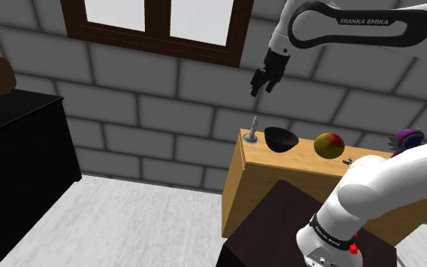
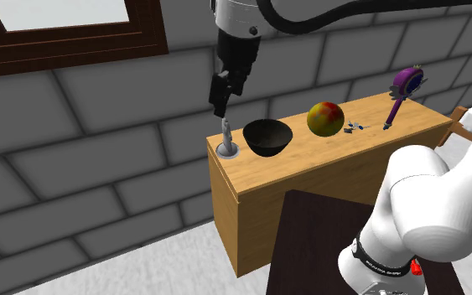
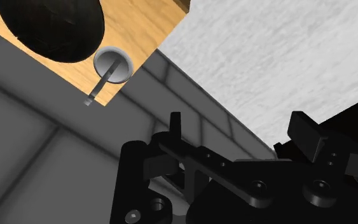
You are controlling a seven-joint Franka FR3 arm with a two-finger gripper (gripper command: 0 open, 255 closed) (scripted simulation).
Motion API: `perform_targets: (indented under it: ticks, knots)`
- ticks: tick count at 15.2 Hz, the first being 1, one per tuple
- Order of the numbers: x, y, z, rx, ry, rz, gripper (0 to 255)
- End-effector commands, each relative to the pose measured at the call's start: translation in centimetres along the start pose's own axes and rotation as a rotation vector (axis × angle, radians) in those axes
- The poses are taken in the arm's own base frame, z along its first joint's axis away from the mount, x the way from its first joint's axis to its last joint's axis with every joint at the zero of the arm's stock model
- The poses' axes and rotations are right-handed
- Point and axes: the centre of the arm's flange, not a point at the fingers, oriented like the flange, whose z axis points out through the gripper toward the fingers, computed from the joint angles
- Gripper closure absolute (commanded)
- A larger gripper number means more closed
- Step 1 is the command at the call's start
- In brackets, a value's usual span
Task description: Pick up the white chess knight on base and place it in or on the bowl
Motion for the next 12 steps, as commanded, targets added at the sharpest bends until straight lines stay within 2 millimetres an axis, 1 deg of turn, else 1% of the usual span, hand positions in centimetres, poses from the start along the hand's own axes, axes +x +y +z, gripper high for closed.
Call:
perform_targets:
  ticks: [1,7,12]
  knots:
    - [1.9,1.3,1.7,-0.004,-0.012,0.050,0]
    - [6.1,5.9,6.9,-0.014,-0.049,0.198,0]
    - [8.8,10.3,11.4,-0.023,-0.080,0.321,0]
